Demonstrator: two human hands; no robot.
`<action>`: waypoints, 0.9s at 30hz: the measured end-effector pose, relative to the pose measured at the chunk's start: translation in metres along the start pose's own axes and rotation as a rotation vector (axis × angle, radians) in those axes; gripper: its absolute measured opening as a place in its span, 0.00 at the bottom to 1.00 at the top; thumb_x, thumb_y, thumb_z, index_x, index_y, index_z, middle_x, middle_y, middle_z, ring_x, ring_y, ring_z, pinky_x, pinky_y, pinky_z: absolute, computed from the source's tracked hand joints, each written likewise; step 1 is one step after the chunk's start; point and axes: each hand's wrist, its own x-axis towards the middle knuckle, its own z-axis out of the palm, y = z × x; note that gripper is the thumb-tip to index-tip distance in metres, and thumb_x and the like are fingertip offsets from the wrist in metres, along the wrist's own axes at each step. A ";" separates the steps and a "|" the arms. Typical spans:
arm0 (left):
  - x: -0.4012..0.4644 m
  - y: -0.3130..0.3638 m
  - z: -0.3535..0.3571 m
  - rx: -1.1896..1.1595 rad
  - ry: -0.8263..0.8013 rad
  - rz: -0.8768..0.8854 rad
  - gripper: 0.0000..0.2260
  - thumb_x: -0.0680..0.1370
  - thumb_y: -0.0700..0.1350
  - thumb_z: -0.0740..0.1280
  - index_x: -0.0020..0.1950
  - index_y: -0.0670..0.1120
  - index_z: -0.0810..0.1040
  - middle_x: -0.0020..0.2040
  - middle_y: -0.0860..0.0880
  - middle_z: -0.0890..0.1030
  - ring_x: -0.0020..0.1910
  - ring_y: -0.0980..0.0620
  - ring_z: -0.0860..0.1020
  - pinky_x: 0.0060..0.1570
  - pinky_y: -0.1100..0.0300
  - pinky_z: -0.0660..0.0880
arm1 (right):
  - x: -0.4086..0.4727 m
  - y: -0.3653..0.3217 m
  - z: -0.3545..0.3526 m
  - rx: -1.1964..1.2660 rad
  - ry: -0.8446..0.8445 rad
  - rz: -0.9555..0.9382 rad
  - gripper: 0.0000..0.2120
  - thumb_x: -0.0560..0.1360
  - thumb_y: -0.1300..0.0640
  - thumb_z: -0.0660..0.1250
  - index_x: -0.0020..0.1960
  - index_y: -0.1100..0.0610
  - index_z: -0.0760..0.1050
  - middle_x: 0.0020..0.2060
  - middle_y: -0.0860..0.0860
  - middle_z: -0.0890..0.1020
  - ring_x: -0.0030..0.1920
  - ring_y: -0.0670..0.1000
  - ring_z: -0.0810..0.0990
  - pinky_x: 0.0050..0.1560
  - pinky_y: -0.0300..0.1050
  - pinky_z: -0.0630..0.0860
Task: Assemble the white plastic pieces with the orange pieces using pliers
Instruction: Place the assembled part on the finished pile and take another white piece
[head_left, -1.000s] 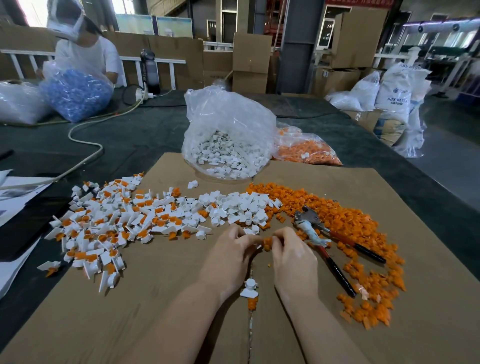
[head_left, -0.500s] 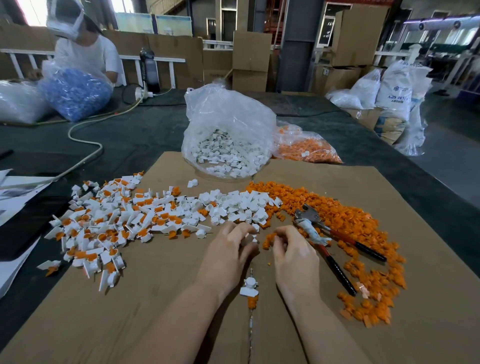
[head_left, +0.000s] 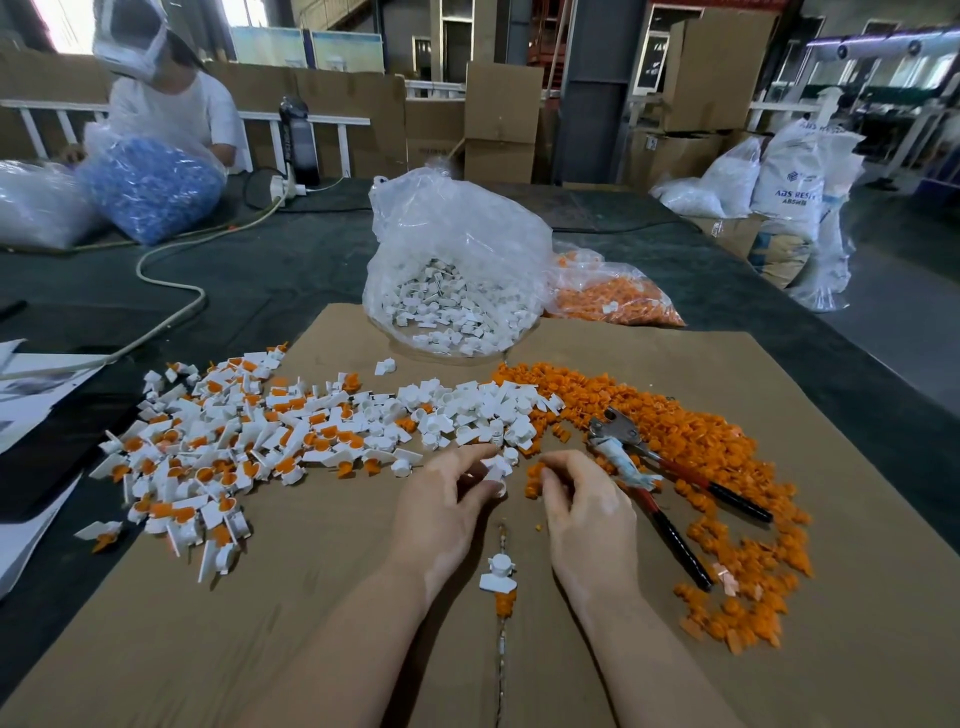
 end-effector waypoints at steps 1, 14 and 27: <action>0.000 0.000 0.000 -0.003 -0.002 -0.012 0.11 0.75 0.45 0.69 0.57 0.54 0.79 0.45 0.59 0.76 0.43 0.66 0.73 0.43 0.80 0.66 | 0.000 0.000 0.000 0.027 -0.001 0.002 0.06 0.77 0.60 0.64 0.52 0.56 0.79 0.42 0.47 0.82 0.45 0.45 0.79 0.48 0.41 0.76; -0.001 0.005 -0.006 -0.290 -0.101 -0.144 0.05 0.76 0.41 0.67 0.42 0.50 0.74 0.34 0.48 0.79 0.35 0.56 0.77 0.37 0.70 0.70 | -0.002 -0.002 0.001 -0.038 -0.101 -0.067 0.07 0.76 0.54 0.66 0.41 0.55 0.74 0.30 0.43 0.74 0.34 0.44 0.72 0.36 0.43 0.71; -0.005 0.010 -0.009 -0.321 -0.198 -0.105 0.01 0.76 0.36 0.66 0.44 0.40 0.76 0.34 0.44 0.80 0.33 0.55 0.77 0.38 0.66 0.74 | -0.005 -0.007 0.002 -0.121 -0.077 -0.206 0.11 0.72 0.62 0.71 0.34 0.58 0.71 0.27 0.50 0.74 0.31 0.51 0.72 0.31 0.44 0.68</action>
